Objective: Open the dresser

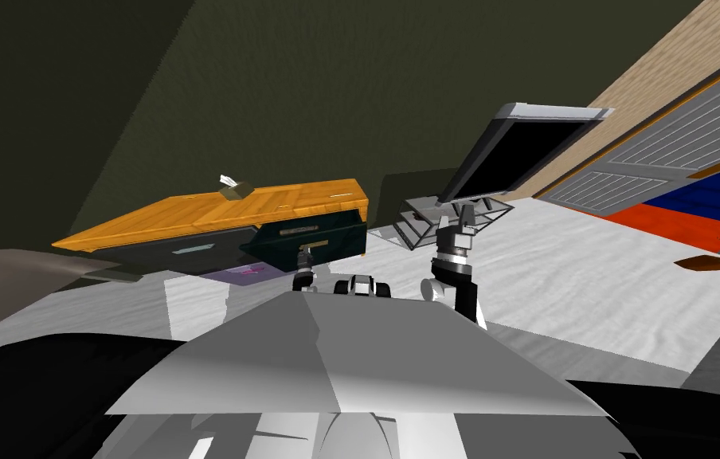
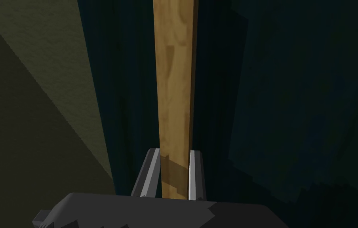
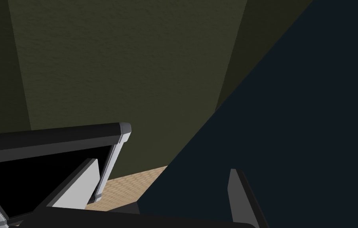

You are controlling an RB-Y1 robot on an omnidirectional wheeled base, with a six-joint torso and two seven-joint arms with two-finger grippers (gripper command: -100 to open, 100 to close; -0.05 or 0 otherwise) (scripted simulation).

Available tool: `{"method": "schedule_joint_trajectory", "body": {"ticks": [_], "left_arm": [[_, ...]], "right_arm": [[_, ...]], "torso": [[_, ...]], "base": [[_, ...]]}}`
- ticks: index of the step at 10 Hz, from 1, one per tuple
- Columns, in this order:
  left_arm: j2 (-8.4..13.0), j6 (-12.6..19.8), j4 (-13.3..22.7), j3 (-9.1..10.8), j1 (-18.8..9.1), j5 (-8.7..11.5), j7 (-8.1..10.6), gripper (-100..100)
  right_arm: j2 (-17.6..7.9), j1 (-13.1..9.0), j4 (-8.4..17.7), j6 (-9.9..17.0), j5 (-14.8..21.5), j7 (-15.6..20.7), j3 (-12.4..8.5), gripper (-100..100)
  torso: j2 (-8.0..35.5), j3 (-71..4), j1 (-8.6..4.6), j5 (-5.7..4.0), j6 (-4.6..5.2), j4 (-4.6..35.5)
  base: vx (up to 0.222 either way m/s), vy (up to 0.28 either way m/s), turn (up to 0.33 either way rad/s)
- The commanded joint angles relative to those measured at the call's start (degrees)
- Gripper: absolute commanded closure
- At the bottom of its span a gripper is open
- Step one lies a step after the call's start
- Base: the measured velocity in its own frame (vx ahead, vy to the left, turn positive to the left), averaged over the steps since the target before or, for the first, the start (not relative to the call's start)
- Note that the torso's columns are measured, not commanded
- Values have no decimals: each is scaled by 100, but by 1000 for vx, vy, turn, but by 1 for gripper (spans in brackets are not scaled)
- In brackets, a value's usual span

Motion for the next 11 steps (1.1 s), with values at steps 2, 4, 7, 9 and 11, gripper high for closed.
{"method": "schedule_joint_trajectory", "body": {"ticks": [2,4,7,9,11], "left_arm": [[6,250,-324,1,124,10,27,-100],[16,492,-644,8,230,20,52,-100],[31,856,-1143,19,389,37,89,-100],[40,1099,-1467,26,495,48,113,-100],[45,1220,-1673,30,548,53,125,-100]], "right_arm": [[-1,3,0,0,0,0,-1,0],[-1,4,-1,-1,0,0,-1,0],[-1,3,-1,-1,0,0,-1,0],[-1,3,0,-1,0,0,-1,0],[-1,3,0,-1,0,0,-1,0]], "torso": [[-51,-37,12,-16,-4,6],[-16,-15,-4,-26,-4,21],[13,3,-8,-20,-6,22],[8,0,-5,-19,-6,20],[12,-1,-15,-30,-7,29]], "base": [[-20,-14,-19],[7,-10,-21],[2,-11,-24],[-8,-14,-22],[-5,-11,-12]]}}
